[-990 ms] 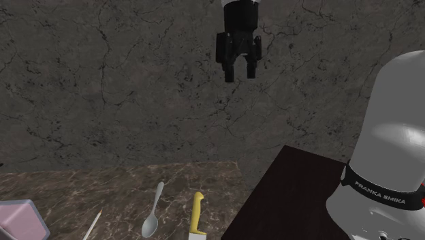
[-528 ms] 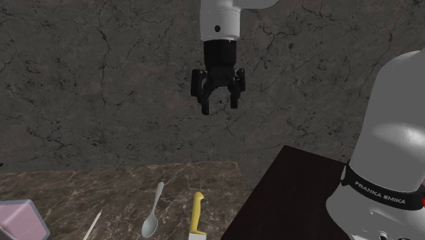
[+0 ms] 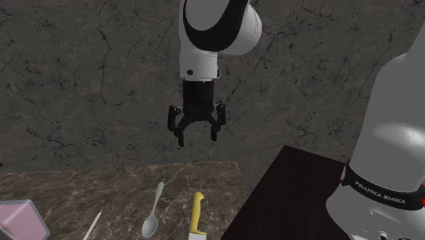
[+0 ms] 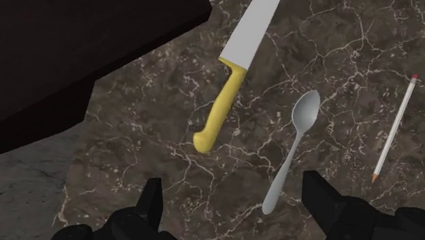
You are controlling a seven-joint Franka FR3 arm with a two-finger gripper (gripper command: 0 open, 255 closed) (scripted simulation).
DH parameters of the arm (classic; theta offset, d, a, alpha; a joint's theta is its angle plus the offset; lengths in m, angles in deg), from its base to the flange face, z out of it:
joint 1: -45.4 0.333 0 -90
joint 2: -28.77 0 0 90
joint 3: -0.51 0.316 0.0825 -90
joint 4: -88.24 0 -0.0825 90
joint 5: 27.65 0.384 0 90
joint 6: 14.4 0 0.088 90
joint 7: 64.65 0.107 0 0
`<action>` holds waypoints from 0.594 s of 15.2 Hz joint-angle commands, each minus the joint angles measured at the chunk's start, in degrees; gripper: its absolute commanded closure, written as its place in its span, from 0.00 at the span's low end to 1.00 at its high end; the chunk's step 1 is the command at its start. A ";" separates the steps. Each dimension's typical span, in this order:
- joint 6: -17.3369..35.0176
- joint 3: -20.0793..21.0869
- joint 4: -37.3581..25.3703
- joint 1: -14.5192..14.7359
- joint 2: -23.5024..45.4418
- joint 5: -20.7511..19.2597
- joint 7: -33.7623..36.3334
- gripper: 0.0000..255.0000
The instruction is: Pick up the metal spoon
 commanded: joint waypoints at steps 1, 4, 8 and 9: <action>4.71 1.28 -1.39 -0.05 5.27 0.03 3.44 0.00; 10.87 2.30 -3.90 0.05 13.01 -1.13 8.55 0.00; 17.94 1.76 -8.43 1.43 23.37 -4.09 15.84 0.00; 19.45 1.26 -9.77 2.08 25.89 -4.82 17.59 0.00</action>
